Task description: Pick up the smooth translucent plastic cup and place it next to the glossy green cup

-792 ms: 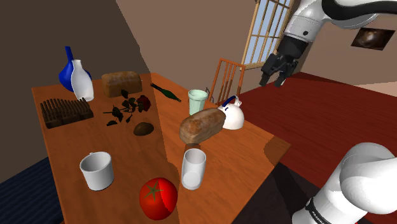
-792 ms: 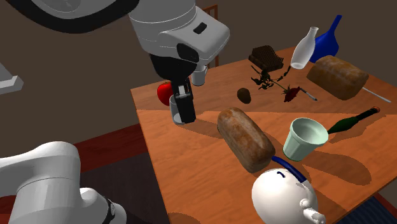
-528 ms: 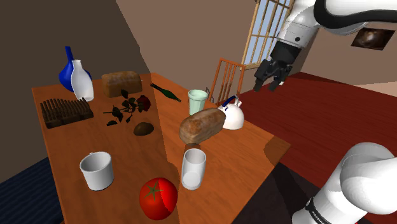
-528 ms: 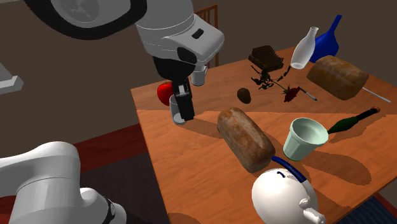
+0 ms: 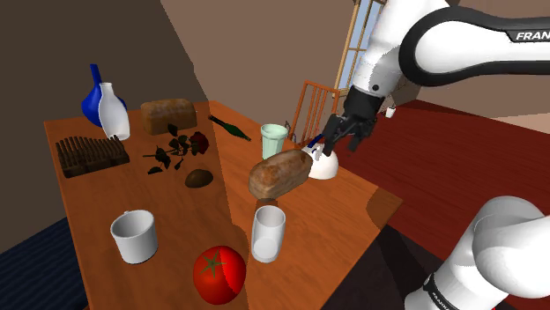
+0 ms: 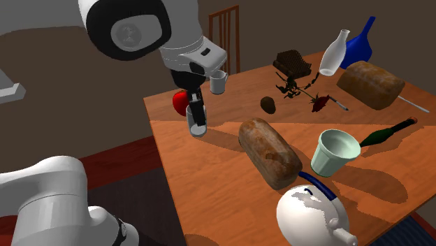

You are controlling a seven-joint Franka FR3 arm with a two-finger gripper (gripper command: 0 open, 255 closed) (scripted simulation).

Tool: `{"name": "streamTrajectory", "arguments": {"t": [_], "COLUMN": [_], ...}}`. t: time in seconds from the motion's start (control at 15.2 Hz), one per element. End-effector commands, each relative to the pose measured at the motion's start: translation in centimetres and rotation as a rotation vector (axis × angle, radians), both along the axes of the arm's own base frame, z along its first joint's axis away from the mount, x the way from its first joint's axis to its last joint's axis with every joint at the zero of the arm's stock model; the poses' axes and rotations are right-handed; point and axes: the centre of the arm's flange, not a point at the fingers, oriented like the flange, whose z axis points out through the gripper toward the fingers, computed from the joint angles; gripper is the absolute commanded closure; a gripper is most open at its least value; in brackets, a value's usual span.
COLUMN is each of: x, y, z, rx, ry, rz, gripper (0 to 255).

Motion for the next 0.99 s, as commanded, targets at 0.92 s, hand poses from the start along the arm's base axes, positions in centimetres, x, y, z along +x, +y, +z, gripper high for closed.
{"name": "streamTrajectory", "arguments": {"t": [0.92], "x": [2.5], "y": [16.1], "z": [-13.9], "rx": [-0.092], "ry": [0.024], "rz": [-0.011], "gripper": [0]}}
